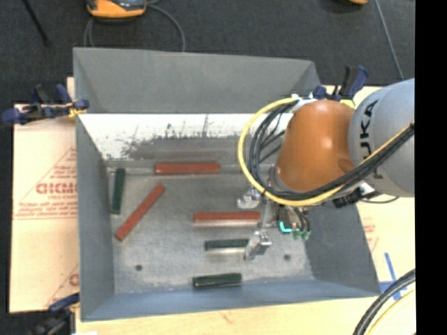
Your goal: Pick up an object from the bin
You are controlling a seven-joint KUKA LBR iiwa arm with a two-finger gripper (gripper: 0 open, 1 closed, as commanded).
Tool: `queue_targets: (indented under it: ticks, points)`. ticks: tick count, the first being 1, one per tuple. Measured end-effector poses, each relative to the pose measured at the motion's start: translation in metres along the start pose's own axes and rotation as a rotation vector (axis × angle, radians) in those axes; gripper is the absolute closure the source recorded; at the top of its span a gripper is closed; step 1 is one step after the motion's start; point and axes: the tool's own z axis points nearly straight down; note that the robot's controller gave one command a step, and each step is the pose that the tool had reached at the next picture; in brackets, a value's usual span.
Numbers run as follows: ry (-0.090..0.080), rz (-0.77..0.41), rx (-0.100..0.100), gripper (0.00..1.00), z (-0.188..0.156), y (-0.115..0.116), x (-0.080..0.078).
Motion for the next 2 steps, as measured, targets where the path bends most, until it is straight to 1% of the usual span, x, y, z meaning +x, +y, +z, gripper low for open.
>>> queue_targets:
  ticks: [1, 2]
  points:
    - [-0.007, 0.0, 0.0, 0.0, -0.003, 0.0, -0.002]
    - [-0.01, -0.043, 0.0, 1.0, 0.093, 0.008, -0.021]
